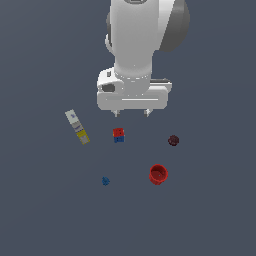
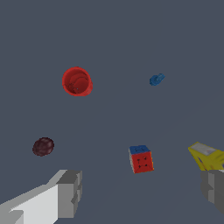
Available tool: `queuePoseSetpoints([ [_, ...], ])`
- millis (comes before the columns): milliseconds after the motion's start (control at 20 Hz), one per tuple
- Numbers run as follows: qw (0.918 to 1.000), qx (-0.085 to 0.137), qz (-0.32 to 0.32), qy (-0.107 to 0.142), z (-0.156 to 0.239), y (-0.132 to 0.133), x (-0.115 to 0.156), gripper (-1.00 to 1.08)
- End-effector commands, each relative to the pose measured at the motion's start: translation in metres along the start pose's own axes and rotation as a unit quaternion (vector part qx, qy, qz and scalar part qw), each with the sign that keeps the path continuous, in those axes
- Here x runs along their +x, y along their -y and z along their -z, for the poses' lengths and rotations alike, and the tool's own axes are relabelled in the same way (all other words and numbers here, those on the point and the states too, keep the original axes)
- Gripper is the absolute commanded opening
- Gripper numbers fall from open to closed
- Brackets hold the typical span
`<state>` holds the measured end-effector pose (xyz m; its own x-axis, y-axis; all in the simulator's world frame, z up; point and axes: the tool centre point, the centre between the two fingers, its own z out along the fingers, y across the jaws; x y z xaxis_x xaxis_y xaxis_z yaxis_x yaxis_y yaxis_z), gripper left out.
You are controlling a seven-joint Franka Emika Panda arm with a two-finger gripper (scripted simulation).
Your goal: Pick up a designated object from a clutter of objects.
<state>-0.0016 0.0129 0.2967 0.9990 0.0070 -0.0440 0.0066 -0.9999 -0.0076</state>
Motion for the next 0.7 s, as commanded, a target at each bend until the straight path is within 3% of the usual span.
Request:
queuePoseSetpoints([
  [0, 1.0, 0.0, 0.0, 0.0, 0.0, 0.0, 0.0, 1.0],
  [650, 0.9995, -0.008, 0.029, 0.001, 0.0079, 0.0091, 0.0027, 1.0],
])
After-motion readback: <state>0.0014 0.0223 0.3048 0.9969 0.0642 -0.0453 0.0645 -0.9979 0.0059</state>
